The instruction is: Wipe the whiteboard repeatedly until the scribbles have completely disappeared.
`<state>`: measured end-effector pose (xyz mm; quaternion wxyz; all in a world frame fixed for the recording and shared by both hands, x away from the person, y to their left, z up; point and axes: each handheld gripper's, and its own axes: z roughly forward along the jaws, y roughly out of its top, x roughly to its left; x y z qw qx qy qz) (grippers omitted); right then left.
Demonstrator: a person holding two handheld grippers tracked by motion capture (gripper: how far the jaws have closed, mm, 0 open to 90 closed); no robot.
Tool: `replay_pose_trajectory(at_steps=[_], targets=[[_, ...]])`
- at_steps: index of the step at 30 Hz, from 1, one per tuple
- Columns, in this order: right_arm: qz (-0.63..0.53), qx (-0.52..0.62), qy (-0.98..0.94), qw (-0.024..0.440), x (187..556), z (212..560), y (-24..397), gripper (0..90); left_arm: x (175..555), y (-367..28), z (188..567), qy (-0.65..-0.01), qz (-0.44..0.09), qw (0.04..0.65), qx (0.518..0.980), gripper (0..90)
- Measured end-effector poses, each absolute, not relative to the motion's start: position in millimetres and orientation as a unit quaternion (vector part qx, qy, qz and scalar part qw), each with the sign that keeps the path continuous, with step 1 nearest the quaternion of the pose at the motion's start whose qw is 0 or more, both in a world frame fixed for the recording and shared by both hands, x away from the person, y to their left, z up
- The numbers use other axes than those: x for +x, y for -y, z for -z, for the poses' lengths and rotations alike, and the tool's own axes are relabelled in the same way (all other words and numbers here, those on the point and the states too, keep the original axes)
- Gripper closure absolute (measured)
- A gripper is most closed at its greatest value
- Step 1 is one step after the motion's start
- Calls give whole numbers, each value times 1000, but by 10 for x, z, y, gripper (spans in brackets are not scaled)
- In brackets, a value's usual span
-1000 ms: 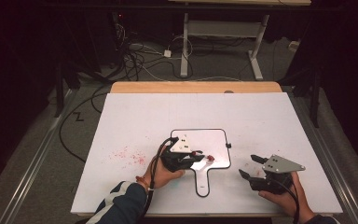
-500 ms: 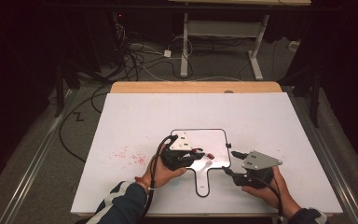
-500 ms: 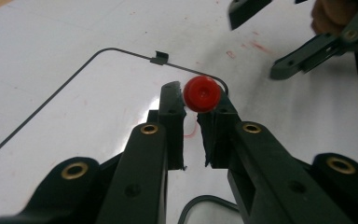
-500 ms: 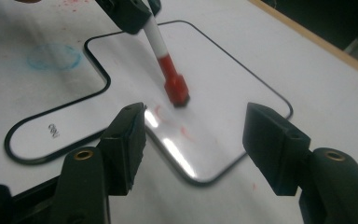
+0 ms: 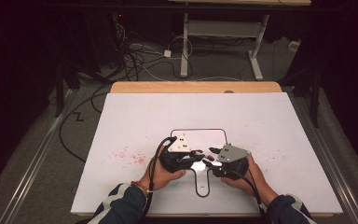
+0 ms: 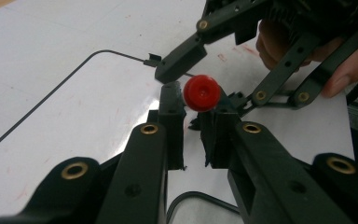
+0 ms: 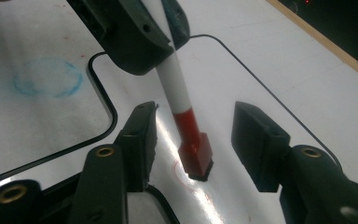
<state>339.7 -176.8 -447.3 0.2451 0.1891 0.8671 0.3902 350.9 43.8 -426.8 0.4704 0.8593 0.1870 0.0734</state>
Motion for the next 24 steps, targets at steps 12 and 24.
replay_pose_trajectory(at_steps=[12, 24], targets=[[-388, 169, -873, 243, 3374, 4523, 1666, 807, 3467, -361, 4253, -191, -85, 469, 858, 753], [-413, 214, -861, 205, 3479, 4615, 1756, 812, 3292, -552, 4113, -205, -177, 482, 833, 258]])
